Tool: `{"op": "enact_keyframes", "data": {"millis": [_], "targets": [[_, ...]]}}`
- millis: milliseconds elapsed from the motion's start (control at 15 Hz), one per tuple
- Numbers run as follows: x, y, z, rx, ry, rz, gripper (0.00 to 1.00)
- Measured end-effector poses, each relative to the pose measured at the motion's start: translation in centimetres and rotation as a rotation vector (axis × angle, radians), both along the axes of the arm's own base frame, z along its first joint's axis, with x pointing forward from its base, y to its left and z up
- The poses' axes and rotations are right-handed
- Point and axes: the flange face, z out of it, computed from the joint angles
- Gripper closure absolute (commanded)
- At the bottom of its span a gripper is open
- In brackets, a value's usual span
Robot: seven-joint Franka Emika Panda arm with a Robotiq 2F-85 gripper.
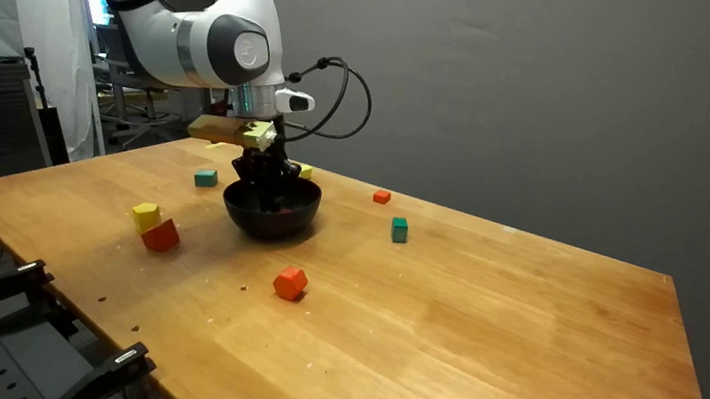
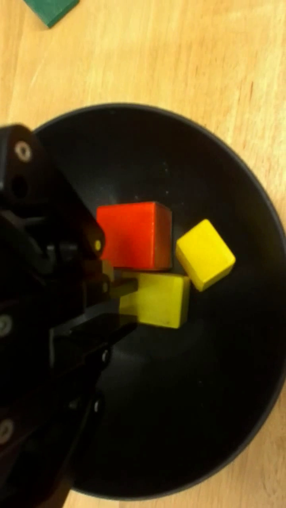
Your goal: Remove the blocks from the bowl and put them on the table
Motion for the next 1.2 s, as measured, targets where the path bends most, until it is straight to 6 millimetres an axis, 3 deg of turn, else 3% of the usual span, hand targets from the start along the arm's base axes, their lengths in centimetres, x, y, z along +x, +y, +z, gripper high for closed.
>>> {"op": "enact_keyframes", "data": {"millis": [67,133,267,400,533,1000,1200], "targets": [[0.0,0.0,0.0,-0.002,0.002,0.000,0.96],[0.0,-0.1,0.0,-0.003,0.003,-0.002,0.81],[0.0,-0.3,0.1,-0.003,0.003,-0.006,0.71],[0.0,-0.8,0.2,-0.007,0.001,-0.016,0.69],[0.2,-1.4,0.6,-0.004,-0.012,-0.027,0.75],[0.5,-3.0,2.1,0.000,-0.042,-0.063,0.77],[0.6,-3.4,2.4,0.001,-0.050,-0.070,0.83]]}}
